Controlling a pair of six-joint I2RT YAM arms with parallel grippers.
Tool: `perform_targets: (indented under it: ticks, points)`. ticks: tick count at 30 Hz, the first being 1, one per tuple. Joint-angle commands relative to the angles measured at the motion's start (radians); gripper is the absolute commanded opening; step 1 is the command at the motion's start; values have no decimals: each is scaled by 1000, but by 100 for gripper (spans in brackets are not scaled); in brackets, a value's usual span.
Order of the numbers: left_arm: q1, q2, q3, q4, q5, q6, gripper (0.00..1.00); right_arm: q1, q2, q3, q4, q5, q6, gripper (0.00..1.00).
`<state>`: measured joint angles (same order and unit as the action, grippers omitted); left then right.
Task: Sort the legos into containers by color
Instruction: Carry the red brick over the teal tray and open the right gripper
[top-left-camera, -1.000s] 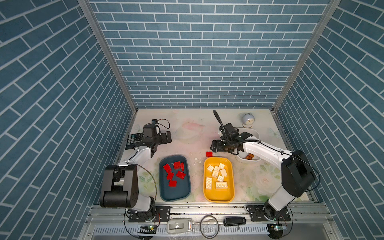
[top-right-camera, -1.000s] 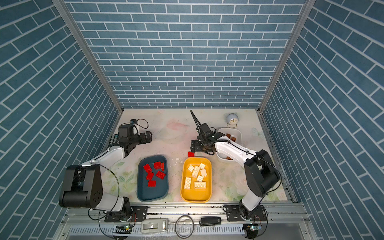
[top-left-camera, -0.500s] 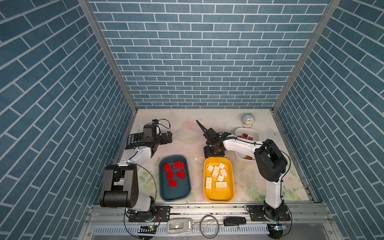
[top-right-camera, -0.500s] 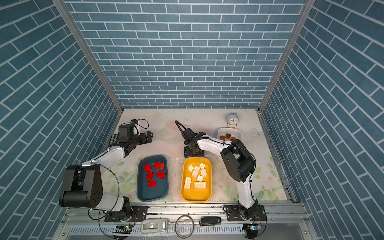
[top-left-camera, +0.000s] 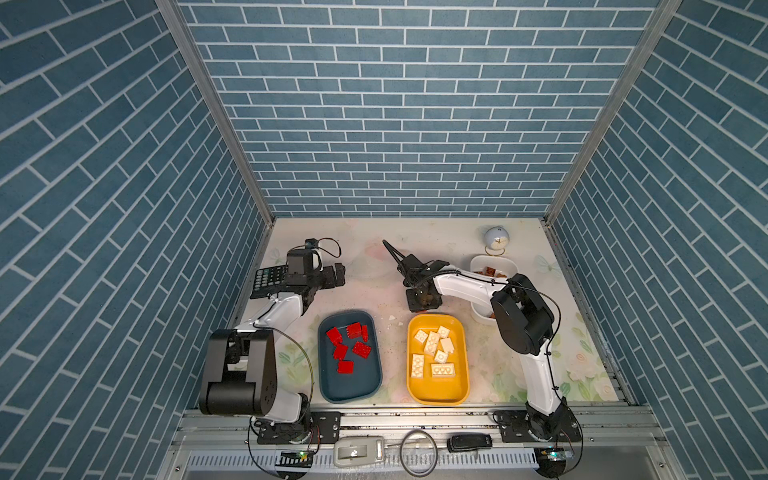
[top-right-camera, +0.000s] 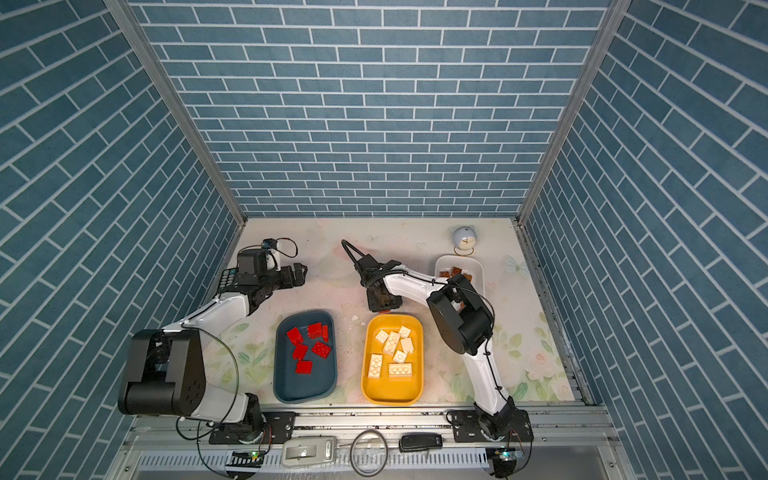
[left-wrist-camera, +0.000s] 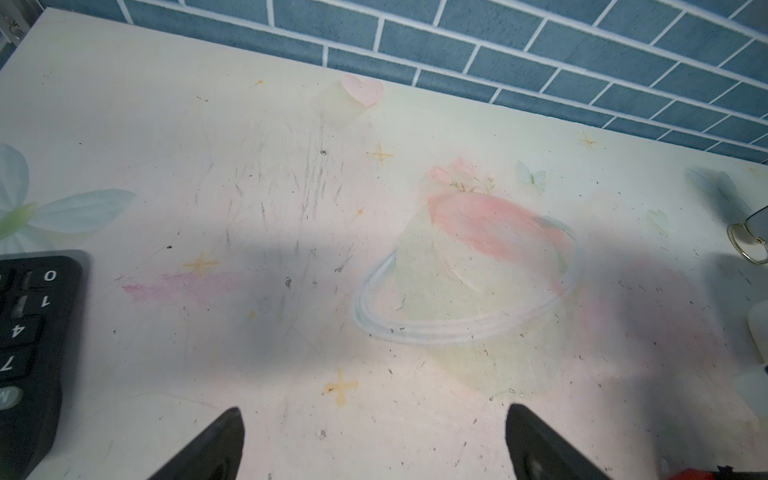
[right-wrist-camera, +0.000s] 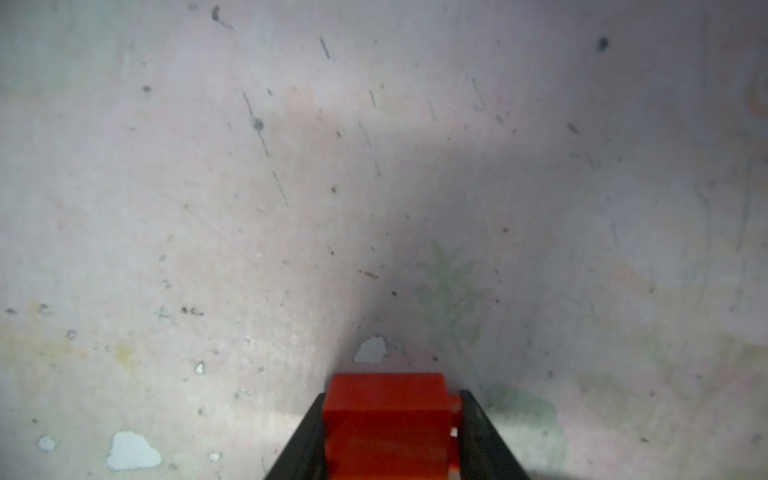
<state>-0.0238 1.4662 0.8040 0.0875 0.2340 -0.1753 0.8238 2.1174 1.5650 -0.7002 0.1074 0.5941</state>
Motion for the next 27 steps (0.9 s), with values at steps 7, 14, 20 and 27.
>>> perform_targets:
  ticks: [7, 14, 20, 27]
  points:
    - [3, 19, 9, 20, 28, 10, 100, -7, -7, 59, -54, 21, -25, 25]
    - [4, 31, 23, 10, 28, 9, 100, 2, -128, 46, -25, -78, -96, 26]
    - [3, 37, 27, 0, 28, -4, 100, 83, -214, 11, 74, -170, -177, 27]
    - [3, 44, 21, 6, 48, -38, 100, 185, -208, -42, 364, -438, -170, 28]
